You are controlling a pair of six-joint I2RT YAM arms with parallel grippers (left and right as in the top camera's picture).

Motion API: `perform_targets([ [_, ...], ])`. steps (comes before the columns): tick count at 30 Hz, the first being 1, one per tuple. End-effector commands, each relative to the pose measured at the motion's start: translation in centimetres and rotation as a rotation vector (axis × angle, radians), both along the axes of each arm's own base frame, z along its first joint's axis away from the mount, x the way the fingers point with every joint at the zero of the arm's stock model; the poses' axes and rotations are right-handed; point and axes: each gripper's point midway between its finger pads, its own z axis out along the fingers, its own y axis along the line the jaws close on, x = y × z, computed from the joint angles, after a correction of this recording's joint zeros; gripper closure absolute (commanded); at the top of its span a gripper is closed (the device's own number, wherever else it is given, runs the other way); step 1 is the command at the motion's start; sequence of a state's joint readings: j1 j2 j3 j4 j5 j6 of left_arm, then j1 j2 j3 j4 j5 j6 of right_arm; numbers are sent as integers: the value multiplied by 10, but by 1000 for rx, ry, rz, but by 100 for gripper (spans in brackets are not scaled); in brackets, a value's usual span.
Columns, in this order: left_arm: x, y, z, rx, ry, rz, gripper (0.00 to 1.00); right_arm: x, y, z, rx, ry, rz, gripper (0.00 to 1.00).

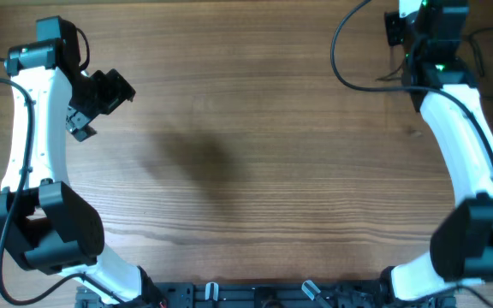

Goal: Untangle cables

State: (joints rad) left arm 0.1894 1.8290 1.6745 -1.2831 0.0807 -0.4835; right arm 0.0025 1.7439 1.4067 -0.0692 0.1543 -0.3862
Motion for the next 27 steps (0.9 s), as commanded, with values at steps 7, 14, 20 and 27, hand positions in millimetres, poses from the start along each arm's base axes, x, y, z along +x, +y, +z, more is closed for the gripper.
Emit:
perform_targets([
  [7, 1, -1, -1, -14, -1, -6, 0, 24, 12, -102, 74, 154, 64, 96],
  [14, 1, -1, -1, -14, -1, -6, 0, 25, -20, -133, 264, 175, -95, 44],
  [20, 1, -1, -1, -14, -1, -6, 0, 23, -29, -129, 277, 167, -114, 0],
  [27, 1, -1, -1, -14, -1, -6, 0, 11, -28, -52, 252, 52, -88, 0],
])
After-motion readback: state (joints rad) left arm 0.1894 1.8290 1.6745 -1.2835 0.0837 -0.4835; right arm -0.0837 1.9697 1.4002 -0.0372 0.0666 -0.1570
